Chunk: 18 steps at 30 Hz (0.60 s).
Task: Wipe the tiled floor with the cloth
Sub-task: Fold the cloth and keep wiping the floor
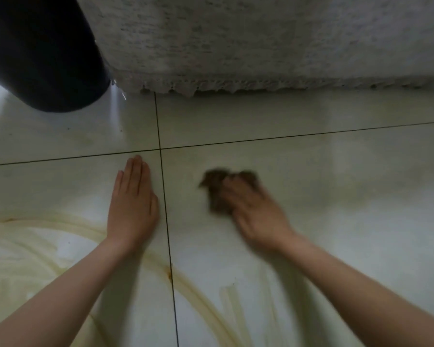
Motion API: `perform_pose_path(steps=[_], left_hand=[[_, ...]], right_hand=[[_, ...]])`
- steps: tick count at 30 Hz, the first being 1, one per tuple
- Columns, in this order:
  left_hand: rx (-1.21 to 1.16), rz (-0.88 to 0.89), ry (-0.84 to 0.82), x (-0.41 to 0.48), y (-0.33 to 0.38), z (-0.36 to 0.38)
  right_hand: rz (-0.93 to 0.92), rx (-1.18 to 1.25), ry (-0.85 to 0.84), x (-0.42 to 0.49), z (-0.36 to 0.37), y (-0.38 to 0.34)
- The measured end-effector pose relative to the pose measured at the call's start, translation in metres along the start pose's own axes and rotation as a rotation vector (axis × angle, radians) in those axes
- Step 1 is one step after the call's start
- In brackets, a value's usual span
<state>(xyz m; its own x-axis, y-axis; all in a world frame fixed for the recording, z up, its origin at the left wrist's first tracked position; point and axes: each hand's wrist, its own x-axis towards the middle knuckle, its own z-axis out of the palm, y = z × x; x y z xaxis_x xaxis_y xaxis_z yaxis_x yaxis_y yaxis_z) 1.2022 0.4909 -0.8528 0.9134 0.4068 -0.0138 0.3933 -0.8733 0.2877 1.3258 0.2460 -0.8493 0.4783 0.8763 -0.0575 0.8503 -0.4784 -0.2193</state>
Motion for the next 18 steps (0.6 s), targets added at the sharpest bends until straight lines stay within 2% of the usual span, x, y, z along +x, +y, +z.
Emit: perform_pose_path(steps=[3,6,8,10,12,15,18], left_hand=[[0.03,-0.002,-0.004,0.0,0.001,0.002],[0.08,-0.009,-0.037,0.002,0.002,0.004],[0.112,-0.025,-0.078,0.003,0.003,0.002],[0.133,-0.036,-0.116,0.005,0.005,-0.001],[0.146,-0.035,-0.156,0.006,0.011,-0.007],[0.134,0.052,-0.172,0.008,0.03,-0.014],[0.106,0.182,-0.178,0.014,0.053,-0.016]], right_hand=[[0.407,-0.024,0.099,0.022,-0.01,0.041],[0.661,-0.01,0.205,0.028,0.004,0.009],[0.573,0.003,0.228,0.006,0.018,-0.041],[0.363,0.058,0.152,-0.032,0.024,-0.088],[0.187,0.172,0.077,-0.059,0.018,-0.104],[0.081,0.384,0.038,-0.06,-0.011,-0.072],[0.195,0.392,0.149,-0.043,-0.041,-0.002]])
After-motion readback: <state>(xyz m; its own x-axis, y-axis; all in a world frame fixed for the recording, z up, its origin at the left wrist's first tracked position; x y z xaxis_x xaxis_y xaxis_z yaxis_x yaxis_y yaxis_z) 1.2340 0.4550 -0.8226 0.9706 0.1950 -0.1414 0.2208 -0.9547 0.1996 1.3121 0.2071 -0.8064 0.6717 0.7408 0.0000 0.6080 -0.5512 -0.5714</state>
